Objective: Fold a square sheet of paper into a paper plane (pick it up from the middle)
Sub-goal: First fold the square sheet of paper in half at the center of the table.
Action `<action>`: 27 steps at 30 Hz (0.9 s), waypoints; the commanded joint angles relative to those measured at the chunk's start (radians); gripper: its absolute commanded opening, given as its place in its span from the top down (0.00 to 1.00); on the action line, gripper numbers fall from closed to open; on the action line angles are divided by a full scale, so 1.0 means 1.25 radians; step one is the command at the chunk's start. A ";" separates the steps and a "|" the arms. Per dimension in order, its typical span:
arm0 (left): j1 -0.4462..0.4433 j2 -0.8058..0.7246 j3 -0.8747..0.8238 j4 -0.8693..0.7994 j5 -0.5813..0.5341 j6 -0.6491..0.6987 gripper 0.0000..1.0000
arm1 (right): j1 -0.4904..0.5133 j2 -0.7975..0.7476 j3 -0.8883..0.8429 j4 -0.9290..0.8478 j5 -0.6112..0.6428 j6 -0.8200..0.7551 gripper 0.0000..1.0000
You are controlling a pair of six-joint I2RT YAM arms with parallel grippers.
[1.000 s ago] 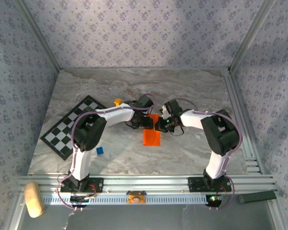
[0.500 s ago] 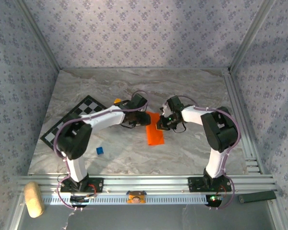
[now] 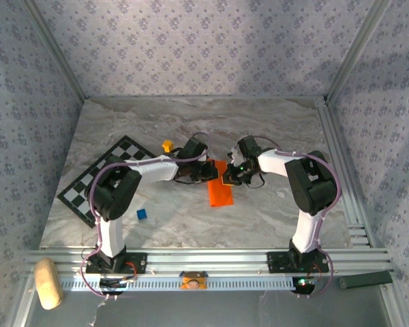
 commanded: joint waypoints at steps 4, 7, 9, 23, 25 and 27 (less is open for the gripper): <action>0.009 0.007 -0.029 0.035 0.013 0.009 1.00 | -0.005 0.039 -0.021 -0.076 0.080 0.002 1.00; 0.011 0.003 -0.048 0.049 0.014 0.025 1.00 | -0.004 0.038 -0.023 -0.074 0.084 0.004 1.00; 0.014 0.007 -0.058 0.051 0.010 0.036 1.00 | -0.003 0.039 -0.023 -0.075 0.086 0.006 1.00; 0.034 0.015 -0.173 0.118 -0.011 0.055 0.98 | 0.007 0.038 -0.043 -0.061 0.119 0.029 1.00; 0.034 -0.007 -0.162 0.105 -0.008 0.053 0.97 | 0.007 0.036 -0.044 -0.059 0.121 0.033 1.00; 0.033 -0.033 -0.142 0.089 -0.003 0.044 0.97 | 0.008 0.035 -0.043 -0.058 0.121 0.036 1.00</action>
